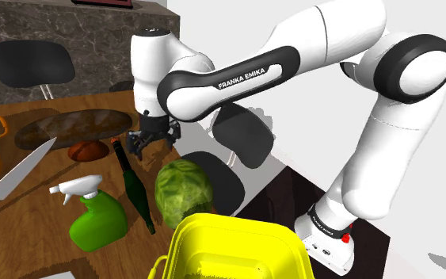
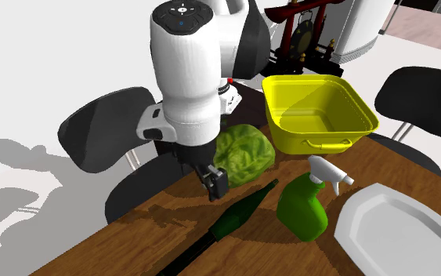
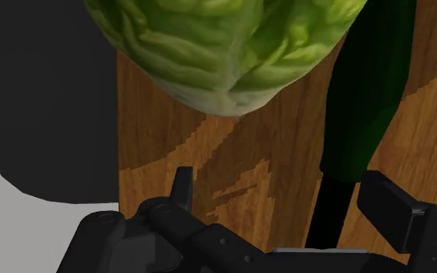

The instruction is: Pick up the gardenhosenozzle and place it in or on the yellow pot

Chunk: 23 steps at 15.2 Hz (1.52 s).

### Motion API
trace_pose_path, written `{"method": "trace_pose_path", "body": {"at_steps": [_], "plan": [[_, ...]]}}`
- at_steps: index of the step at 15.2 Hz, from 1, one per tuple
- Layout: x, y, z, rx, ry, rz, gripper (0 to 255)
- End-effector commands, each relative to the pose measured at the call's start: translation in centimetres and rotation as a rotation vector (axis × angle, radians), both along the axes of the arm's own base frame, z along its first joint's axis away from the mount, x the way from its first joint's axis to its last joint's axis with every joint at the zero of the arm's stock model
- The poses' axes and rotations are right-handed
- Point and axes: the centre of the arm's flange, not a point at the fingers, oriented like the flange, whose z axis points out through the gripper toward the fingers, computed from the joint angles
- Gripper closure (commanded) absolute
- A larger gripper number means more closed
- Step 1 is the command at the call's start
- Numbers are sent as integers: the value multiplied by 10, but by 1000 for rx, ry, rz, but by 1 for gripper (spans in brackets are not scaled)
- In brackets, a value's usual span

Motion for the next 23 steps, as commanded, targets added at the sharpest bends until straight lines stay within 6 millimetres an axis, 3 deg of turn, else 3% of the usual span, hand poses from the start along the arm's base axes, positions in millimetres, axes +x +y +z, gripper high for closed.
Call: {"method": "trace_pose_path", "body": {"at_steps": [1, 6, 14, 21, 22, 23], "plan": [[7, 20, -15, 11, 8, -10, 0], [31, 68, -42, 36, 27, -29, 0], [31, 70, -82, 36, 27, -29, 0], [31, 70, -81, 36, 27, -29, 0], [31, 70, -81, 36, 27, -29, 255], [31, 70, -81, 36, 27, -29, 255]]}}
